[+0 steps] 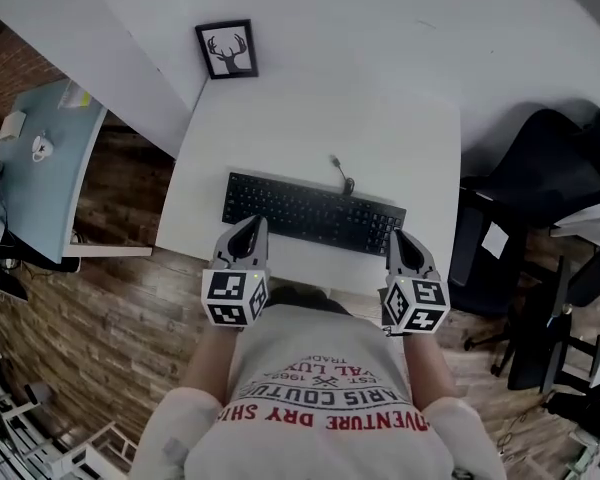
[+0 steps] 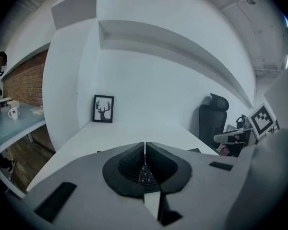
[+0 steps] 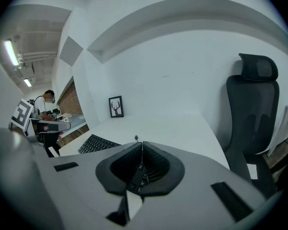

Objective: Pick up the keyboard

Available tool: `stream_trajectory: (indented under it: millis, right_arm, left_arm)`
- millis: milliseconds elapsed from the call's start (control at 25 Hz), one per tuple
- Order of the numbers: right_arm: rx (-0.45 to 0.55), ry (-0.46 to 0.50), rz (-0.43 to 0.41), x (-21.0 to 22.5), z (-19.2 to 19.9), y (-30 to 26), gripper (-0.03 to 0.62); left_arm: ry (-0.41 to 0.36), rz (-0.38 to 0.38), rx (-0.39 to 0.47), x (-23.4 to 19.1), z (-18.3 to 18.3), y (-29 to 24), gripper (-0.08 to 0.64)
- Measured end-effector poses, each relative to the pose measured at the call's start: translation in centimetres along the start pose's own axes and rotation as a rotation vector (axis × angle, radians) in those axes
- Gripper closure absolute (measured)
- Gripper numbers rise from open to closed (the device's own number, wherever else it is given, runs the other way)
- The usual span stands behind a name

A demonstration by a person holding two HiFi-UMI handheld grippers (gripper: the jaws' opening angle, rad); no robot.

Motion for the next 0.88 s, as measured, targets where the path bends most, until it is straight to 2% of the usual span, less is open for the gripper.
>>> stream_trajectory:
  millis: [240, 440, 520, 600, 720, 880]
  right_arm:
    - [-0.100, -0.025, 0.019, 1.8, 2.5, -2.2, 0.565]
    - [-0.190, -0.059, 0.025, 2.7, 5.0, -3.3, 0.565]
    - [-0.204, -0.083, 0.036, 3.2, 5.2, -3.9, 0.553]
    - [-0.217, -0.102, 0.045, 3.7, 5.5, -4.5, 0.423]
    - [-0.248, -0.124, 0.069, 4.8, 6.3, -4.9, 0.374]
    - [-0.289, -0.177, 0.088, 6.1, 7.5, -5.7, 0.350]
  left_arm:
    - [0.017, -0.009, -0.075, -2.8, 1.9, -2.7, 0.531]
    - [0.064, 0.027, -0.160, -5.5, 4.3, -4.6, 0.521]
    - [0.090, 0.035, -0.194, -6.8, 4.9, -5.5, 0.415]
    - [0.113, 0.029, -0.228, -8.2, 5.6, -6.2, 0.352]
    - [0.146, 0.013, -0.283, -10.1, 6.9, -6.6, 0.308]
    - [0.174, 0.028, -0.332, -11.9, 7.9, -7.7, 0.279]
Point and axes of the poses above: the fingertips, and each gripper's own axes: y backward along the fingers, x to its right, z out of its underside, the point moved 5 cm from there along y, backward along the fingers, and after that the axes turned 4 degrees about x, right-handed, at the moved point
